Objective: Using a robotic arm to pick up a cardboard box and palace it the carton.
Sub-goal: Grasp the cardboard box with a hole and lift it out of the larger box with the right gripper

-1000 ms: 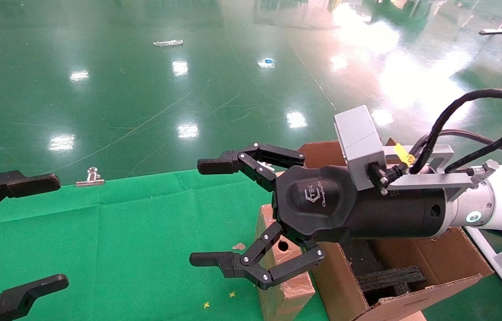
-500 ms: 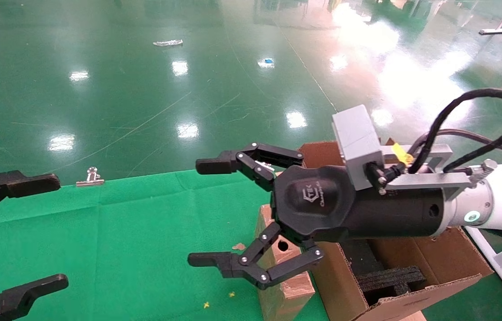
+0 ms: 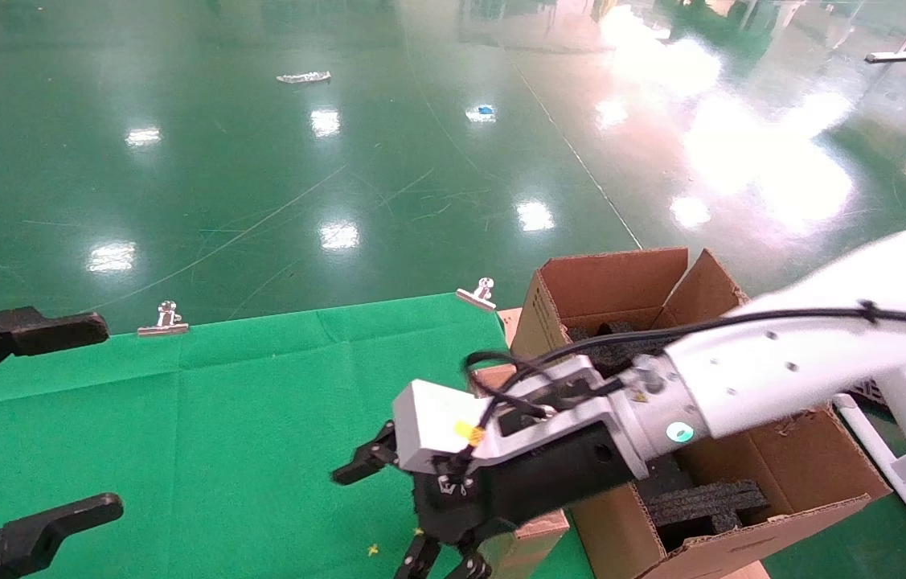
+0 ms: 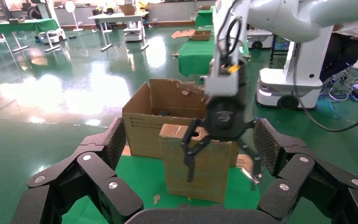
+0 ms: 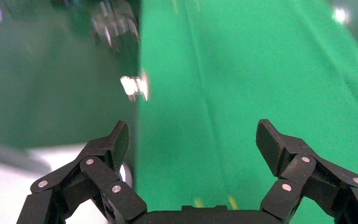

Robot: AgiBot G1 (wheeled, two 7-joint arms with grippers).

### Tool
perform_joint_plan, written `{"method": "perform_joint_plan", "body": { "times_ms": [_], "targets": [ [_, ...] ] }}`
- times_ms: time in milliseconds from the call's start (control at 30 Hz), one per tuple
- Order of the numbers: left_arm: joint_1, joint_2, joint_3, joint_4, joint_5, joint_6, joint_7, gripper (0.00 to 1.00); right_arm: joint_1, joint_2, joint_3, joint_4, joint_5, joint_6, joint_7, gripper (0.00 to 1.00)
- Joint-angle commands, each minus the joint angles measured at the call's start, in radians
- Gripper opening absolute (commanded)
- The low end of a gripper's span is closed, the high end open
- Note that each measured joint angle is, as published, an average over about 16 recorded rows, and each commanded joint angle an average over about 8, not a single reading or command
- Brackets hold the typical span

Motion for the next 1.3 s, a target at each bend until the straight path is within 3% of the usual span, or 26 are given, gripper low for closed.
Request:
{"method": "perform_joint_plan", "body": {
  "times_ms": [33,267,467,633,933,1133,1300],
  "targets": [
    [0.0,0.0,0.0,0.0,0.0,0.0,0.0,1.0,0.047,-0.021,-0.043,0.003,-0.085,-0.016,0.026,1.0],
    [0.0,0.0,0.001,0.0,0.0,0.0,0.0,1.0,0.329,-0.045,-0.253,0.005,-0.246,-0.045,0.107,1.0],
    [0.0,0.0,0.001,0.0,-0.001,0.0,0.001,1.0,0.559,-0.041,-0.467,0.006,-0.259,-0.05,0.14,1.0],
    [0.0,-0.001,0.002,0.0,-0.001,-0.001,0.001,1.0,0.694,-0.058,-0.656,0.007,-0.236,-0.048,0.168,1.0],
    [0.0,-0.001,0.002,0.0,-0.001,-0.001,0.001,1.0,0.805,-0.107,-0.893,0.008,-0.188,-0.024,0.247,1.0],
    [-0.001,-0.001,0.003,0.0,-0.002,-0.001,0.001,1.0,0.83,-0.129,-0.957,0.007,-0.165,-0.004,0.294,1.0],
    [-0.001,-0.001,0.003,0.0,-0.002,-0.001,0.001,1.0,0.844,-0.11,-0.968,-0.004,-0.12,0.019,0.41,1.0]
  ]
}}
